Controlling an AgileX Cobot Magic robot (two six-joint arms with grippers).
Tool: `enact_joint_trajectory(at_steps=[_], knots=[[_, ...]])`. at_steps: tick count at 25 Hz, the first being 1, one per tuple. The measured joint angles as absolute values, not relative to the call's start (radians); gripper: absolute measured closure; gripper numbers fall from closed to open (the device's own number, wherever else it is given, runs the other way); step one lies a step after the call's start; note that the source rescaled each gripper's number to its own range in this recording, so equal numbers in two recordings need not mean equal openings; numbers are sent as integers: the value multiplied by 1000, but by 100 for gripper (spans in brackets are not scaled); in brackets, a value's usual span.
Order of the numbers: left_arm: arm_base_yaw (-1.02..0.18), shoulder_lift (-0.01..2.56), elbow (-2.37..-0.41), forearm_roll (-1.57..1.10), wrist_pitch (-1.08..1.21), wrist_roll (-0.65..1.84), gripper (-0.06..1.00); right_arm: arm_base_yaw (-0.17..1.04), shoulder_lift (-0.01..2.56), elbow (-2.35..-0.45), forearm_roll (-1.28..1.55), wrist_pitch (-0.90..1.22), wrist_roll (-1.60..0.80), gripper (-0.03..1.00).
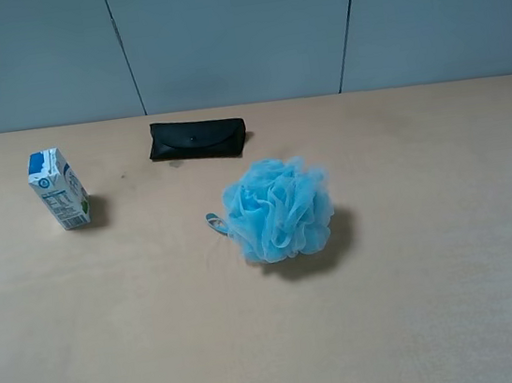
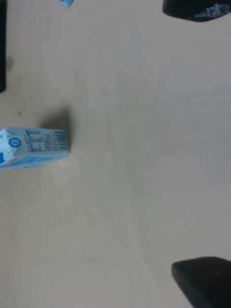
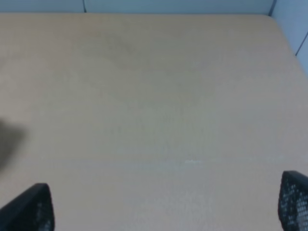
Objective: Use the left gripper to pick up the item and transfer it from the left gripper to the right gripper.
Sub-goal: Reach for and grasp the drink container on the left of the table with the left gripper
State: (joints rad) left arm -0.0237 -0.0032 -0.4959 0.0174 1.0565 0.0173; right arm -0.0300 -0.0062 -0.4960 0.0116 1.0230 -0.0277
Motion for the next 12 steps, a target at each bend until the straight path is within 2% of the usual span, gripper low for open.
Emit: enact_joint_trajectory(at_steps=[12], knots=[[-24, -3, -496, 17, 1056, 17, -3, -30, -6, -496, 12, 1023, -28, -3]])
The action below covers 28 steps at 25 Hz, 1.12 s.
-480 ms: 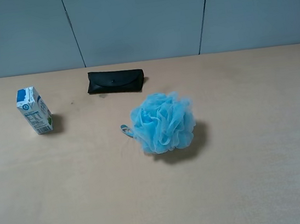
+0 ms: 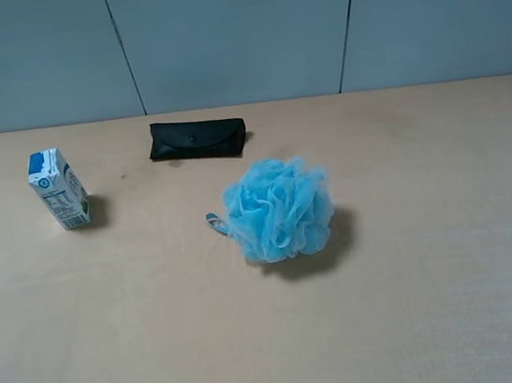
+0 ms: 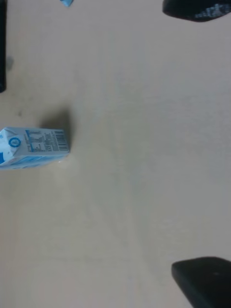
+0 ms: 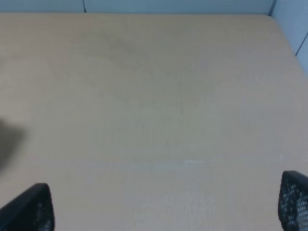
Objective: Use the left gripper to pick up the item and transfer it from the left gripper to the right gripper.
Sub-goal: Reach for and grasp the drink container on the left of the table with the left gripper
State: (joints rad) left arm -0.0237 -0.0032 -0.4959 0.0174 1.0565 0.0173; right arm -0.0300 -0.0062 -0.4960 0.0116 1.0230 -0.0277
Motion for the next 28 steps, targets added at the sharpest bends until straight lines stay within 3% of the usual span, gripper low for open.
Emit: enact_joint_trajectory(at_steps=[19, 28], knots=[[-24, -1, -505, 17, 1057, 17, -3, -30, -6, -496, 12, 1023, -28, -3], [-24, 192, -644, 17, 1085, 14, -3, -30, -6, -496, 12, 1023, -28, -3]])
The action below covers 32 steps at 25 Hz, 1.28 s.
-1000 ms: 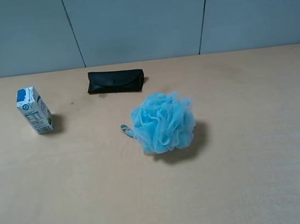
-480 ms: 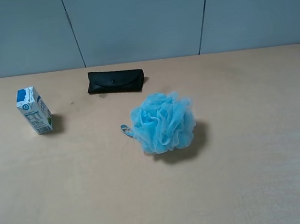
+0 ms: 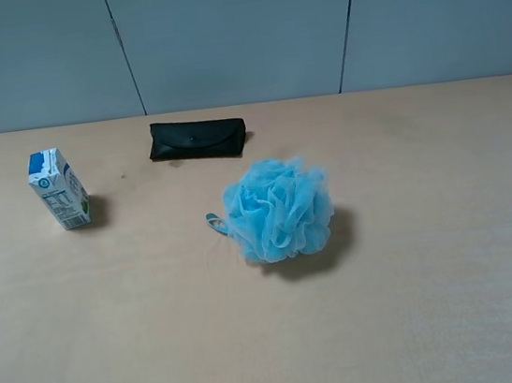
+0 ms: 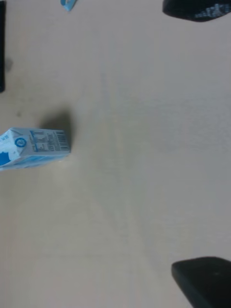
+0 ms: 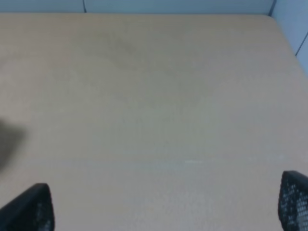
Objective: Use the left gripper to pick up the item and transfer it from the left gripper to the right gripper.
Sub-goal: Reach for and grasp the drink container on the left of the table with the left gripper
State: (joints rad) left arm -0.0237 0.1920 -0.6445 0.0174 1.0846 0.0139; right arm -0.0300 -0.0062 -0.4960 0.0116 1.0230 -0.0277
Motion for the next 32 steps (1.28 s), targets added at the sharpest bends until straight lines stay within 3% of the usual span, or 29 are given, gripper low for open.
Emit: enact_joint_trajectory(at_steps=[32], knots=[[-24, 1191, -1036, -10, 1044, -162, -6, -30, -6, -496, 12, 1023, -28, -3]])
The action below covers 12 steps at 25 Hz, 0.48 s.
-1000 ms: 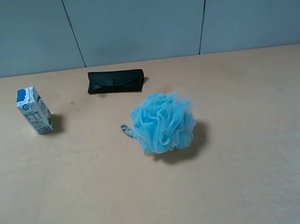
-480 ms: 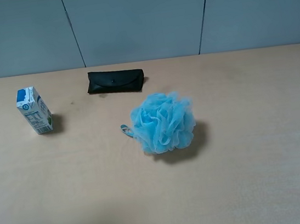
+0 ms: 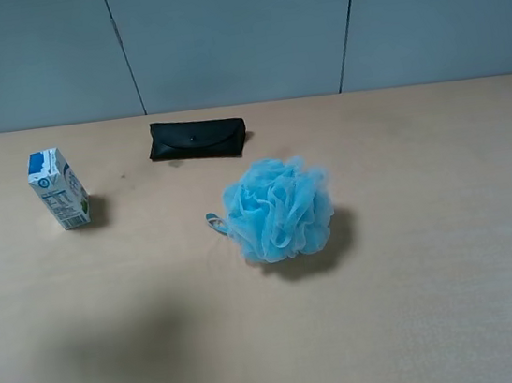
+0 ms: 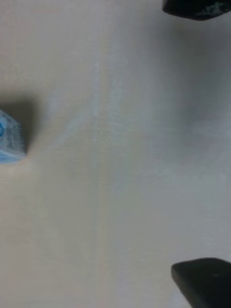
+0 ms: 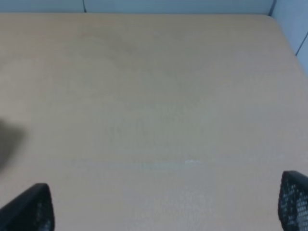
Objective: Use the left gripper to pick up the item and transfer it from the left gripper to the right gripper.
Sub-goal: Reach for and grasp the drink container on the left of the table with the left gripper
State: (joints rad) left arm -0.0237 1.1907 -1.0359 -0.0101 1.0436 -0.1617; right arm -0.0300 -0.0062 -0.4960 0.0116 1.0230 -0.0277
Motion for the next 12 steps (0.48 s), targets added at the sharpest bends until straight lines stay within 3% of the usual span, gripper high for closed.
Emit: enact_joint_trajectory(at_steps=[12], knots=[[-24, 1494, -1186, -9, 1003, -213, -6, -30, -6, -496, 12, 1023, -28, -3]])
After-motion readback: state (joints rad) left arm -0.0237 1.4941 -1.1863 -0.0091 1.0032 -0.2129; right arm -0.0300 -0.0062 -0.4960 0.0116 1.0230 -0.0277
